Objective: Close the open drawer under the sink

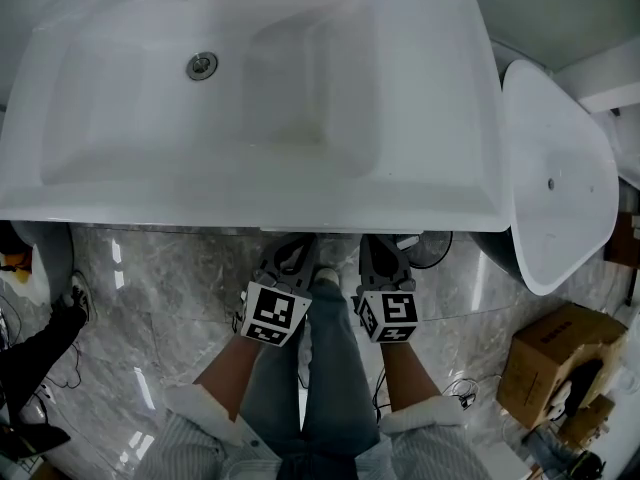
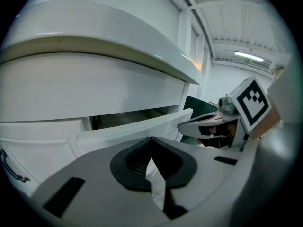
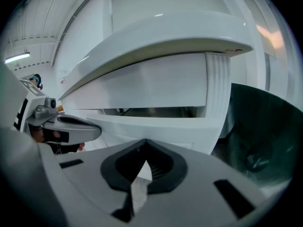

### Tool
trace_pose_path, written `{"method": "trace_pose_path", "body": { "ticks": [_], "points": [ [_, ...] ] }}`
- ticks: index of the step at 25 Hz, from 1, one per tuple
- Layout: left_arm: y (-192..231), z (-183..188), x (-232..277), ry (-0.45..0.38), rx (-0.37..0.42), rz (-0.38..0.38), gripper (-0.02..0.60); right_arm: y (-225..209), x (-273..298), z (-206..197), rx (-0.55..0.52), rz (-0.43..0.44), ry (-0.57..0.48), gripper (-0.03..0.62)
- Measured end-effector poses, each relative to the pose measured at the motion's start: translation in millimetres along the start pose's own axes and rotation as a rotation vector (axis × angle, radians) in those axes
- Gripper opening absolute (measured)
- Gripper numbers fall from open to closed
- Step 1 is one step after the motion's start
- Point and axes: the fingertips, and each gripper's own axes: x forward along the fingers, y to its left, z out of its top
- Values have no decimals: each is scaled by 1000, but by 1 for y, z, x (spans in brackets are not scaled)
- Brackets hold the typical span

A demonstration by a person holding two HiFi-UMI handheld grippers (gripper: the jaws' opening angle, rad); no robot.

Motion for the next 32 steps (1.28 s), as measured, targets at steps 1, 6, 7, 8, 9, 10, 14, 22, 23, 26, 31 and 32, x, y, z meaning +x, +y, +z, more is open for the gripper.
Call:
{"method": "trace_pose_path", "body": {
  "ticks": [1, 6, 7, 8, 9, 10, 14, 22, 23, 26, 31, 32],
  "points": [
    [3, 3, 2, -5, -1, 2, 15, -1, 3, 3, -2, -1, -4, 9],
    [13, 13, 13, -18, 16, 6, 15, -6, 16, 11, -19, -11, -12, 9],
    [14, 14, 14, -20, 23, 4, 15, -7, 18, 14, -24, -16, -24, 9],
    [15, 15, 16, -22, 32, 0, 15, -8, 20, 15, -26, -21, -32, 9],
    [16, 15, 17, -22, 41, -5, 15, -9, 21, 16, -27, -24, -37, 9],
    [17, 14, 18, -22, 50, -9, 15, -10, 23, 18, -25, -27, -43, 9],
    [21, 20, 22, -37, 73, -15, 15, -11, 29, 25, -17, -37, -78, 9],
    [21, 19, 27, -46, 98, -20, 15, -10, 32, 27, -32, -38, -107, 9],
    [22, 21, 27, -49, 88, -10, 15, -11, 33, 26, -33, -36, -104, 9],
    [20, 26, 26, -52, 52, 11, 15, -13, 30, 26, -29, -35, -93, 9],
    [0, 31, 14, -51, 67, -1, 15, -8, 13, 25, -32, -14, -75, 9],
    [-3, 33, 10, -54, 61, 4, 15, -6, 8, 25, -30, -7, -67, 9]
  ]
}}
